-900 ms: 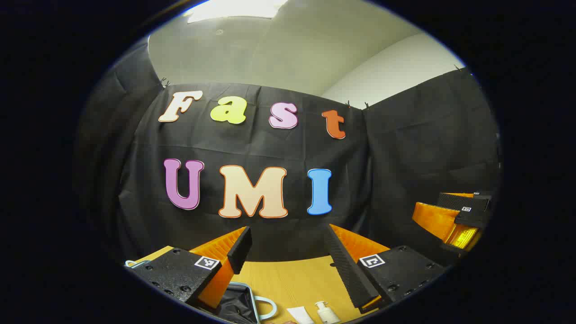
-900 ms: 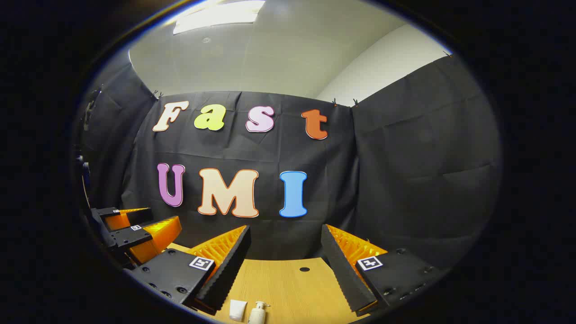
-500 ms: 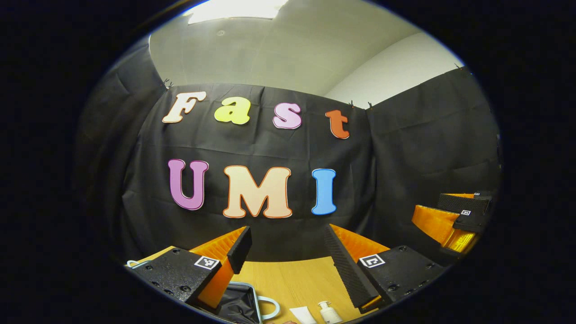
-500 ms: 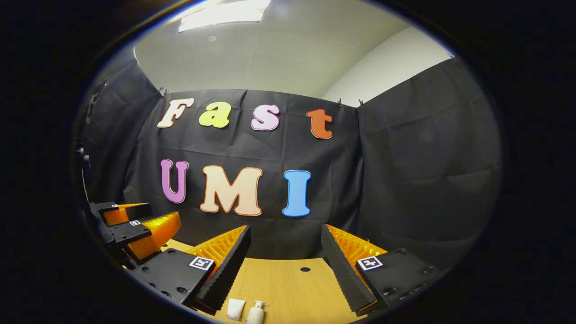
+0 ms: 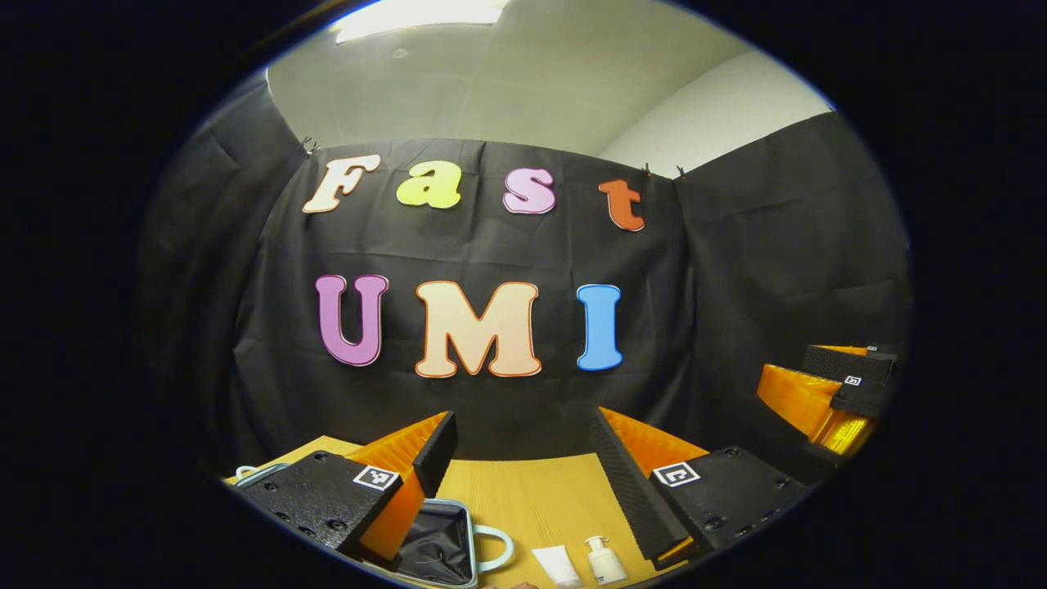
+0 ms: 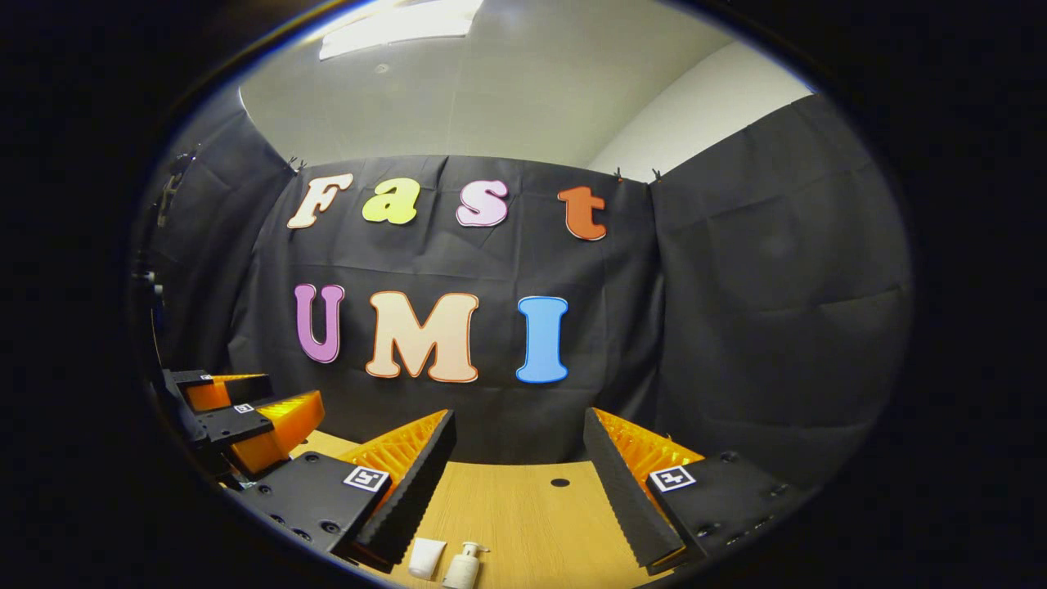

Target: First open the suitcase, pack the skin care products into it, and then close the suitcase.

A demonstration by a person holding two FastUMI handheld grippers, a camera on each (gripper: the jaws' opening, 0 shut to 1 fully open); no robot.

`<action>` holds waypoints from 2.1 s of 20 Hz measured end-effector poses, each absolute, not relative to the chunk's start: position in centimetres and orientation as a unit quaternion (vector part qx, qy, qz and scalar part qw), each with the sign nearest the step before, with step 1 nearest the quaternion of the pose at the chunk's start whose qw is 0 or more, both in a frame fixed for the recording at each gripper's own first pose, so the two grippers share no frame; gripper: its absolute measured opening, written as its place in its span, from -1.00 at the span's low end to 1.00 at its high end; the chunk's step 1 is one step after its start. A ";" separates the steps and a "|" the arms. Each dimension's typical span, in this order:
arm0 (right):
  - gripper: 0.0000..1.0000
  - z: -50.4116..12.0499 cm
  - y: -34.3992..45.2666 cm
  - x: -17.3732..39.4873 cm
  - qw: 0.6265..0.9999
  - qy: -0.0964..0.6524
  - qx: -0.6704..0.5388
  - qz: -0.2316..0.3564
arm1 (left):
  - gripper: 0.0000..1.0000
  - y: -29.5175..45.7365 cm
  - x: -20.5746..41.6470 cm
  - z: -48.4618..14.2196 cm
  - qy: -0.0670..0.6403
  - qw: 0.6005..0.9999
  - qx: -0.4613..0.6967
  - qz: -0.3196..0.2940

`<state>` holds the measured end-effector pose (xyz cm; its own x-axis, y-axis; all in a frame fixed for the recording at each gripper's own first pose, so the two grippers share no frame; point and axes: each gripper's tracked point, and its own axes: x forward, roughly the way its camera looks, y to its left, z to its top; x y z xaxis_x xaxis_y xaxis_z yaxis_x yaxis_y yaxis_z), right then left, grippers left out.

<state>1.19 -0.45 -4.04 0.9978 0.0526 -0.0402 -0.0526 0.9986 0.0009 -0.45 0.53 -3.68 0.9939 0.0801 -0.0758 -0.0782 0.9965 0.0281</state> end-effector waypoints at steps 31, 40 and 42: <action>0.99 -10.0 -7.1 1.3 0.993 0.086 -0.070 0.050 | 0.89 -4.4 -4.4 -37.3 0.429 0.903 -0.017 0.029; 0.99 -11.1 -7.9 1.0 0.991 0.100 -0.073 0.042 | 0.85 -4.0 -6.7 -43.3 0.501 0.863 -0.040 0.043; 0.99 -11.6 -7.7 1.1 0.991 0.107 -0.071 0.042 | 0.82 -4.0 -6.6 -43.4 0.502 0.864 -0.024 0.036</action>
<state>1.08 -7.74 -11.62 0.9736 0.0683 -0.2178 -0.0988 0.9863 -0.1323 -6.63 -3.98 -43.44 0.4931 0.0385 -0.8691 -0.0858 0.9963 -0.0046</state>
